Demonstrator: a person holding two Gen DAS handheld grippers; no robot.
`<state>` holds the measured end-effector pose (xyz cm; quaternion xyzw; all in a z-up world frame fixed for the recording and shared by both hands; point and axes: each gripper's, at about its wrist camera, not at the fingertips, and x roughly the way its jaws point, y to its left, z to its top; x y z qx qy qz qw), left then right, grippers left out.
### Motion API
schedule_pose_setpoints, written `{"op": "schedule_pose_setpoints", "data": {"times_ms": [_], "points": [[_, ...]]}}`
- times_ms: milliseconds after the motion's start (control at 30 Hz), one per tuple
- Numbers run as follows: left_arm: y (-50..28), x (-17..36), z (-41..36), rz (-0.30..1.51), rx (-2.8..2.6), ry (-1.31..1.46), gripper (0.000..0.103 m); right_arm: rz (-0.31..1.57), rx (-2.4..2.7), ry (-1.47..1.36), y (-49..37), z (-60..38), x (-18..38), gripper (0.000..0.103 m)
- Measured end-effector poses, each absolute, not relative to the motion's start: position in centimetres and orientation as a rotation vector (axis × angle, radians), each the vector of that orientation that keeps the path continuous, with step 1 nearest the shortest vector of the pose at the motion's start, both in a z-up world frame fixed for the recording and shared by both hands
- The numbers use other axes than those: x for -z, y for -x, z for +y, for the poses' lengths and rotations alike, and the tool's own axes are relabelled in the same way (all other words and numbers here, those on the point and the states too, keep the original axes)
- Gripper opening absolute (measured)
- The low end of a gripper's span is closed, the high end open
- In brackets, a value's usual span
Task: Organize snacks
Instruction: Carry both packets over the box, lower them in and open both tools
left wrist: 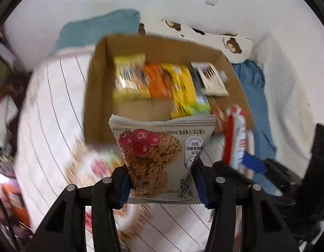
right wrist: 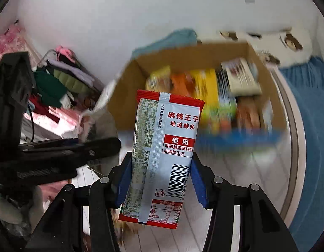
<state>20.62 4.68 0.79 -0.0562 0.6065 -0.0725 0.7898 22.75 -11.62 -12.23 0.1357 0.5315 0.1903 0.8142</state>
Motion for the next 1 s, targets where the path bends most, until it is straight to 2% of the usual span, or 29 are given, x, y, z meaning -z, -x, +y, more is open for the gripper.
{"op": "schedule_pose_setpoints", "data": {"times_ms": [133,300,533,600,667,733,767,800,833,1000], "points": [[-26.7,2.2,7.7,1.376,0.125,0.089,0.049,1.144,-0.392,-0.299,-29.0,-8.7,12.4,0.054],[-32.1,7.0,9.3,1.498,0.098,0.105,0.049,1.231,-0.369,-0.304,-35.1,-7.6,15.3,0.054],[-34.4,10.5,9.9,1.598,0.065,0.131,0.049,1.355,-0.370,-0.311,-37.8,-6.5,20.4,0.054],[-34.3,11.0,9.9,1.622,0.067,0.144,0.049,1.391,-0.385,-0.357,-38.1,-6.5,21.7,0.056],[-34.2,11.5,10.0,1.638,0.069,0.159,0.050,1.429,-0.393,-0.390,-38.1,-6.4,22.9,0.067],[-34.1,11.6,10.0,1.633,0.074,0.176,0.056,1.454,-0.379,-0.391,-38.2,-6.5,23.8,0.096],[-34.1,11.7,10.0,1.635,0.081,0.189,0.073,1.459,-0.362,-0.379,-38.3,-6.6,24.0,0.098],[-34.1,11.6,10.0,1.636,0.080,0.195,0.080,1.460,-0.356,-0.371,-38.3,-6.7,24.3,0.098],[-34.1,11.5,10.0,1.628,0.078,0.193,0.084,1.466,-0.347,-0.359,-38.3,-6.7,24.3,0.098],[-33.6,11.1,9.7,1.607,0.062,0.180,0.088,1.457,-0.301,-0.282,-38.3,-7.5,24.1,0.098]]}}
